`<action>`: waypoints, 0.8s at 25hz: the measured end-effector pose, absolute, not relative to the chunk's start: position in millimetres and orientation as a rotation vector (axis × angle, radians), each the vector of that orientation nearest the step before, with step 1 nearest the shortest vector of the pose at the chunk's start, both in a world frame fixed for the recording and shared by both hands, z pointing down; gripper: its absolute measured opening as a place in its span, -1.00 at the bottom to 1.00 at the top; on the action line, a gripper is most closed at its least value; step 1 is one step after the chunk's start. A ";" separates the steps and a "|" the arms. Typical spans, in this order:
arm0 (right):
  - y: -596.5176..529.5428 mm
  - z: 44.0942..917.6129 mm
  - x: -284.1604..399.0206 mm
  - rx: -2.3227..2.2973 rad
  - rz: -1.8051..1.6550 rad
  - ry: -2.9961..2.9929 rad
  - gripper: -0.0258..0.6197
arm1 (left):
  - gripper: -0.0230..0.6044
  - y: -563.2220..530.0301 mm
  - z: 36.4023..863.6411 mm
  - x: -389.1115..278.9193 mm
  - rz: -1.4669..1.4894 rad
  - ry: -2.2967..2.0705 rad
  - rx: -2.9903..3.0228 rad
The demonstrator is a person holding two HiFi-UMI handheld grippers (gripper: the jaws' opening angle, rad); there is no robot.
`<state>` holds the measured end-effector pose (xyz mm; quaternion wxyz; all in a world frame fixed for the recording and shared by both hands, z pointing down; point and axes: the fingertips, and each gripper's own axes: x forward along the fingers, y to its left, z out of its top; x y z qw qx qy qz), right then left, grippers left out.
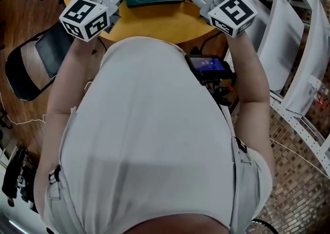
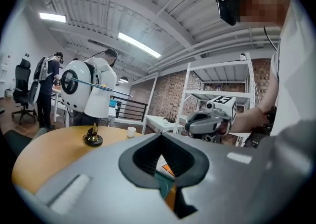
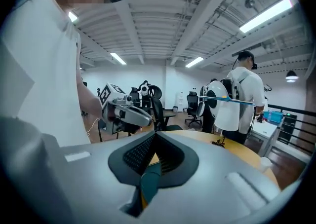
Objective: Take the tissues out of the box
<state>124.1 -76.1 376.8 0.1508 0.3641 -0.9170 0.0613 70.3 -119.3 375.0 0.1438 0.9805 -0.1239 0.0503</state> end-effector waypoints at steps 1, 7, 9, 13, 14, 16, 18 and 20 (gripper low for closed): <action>-75.7 376.7 123.4 1.034 0.162 -2.631 -0.92 | -0.93 -118.4 377.1 70.7 0.147 -0.354 2.824; -74.3 377.8 121.7 1.027 0.164 -2.636 -0.92 | -0.93 -114.2 383.3 71.6 0.144 -0.353 2.812; -74.3 378.8 120.3 1.021 0.164 -2.634 -0.92 | -0.93 -114.2 382.9 70.7 0.143 -0.357 2.807; -73.3 380.7 116.7 1.001 0.164 -2.637 -0.92 | -0.93 -111.1 386.8 68.4 0.146 -0.368 2.798; -73.2 380.5 116.3 0.999 0.164 -2.639 -0.92 | -0.93 -110.4 387.3 68.2 0.147 -0.368 2.798; -73.7 380.3 116.4 0.998 0.162 -2.639 -0.92 | -0.93 -110.0 387.2 67.8 0.146 -0.369 2.799; -73.4 381.0 116.3 0.995 0.159 -2.635 -0.92 | -0.93 -109.8 387.4 67.3 0.145 -0.370 2.797; -72.7 382.0 115.3 0.989 0.156 -2.632 -0.92 | -0.93 -109.2 387.8 67.0 0.147 -0.369 2.796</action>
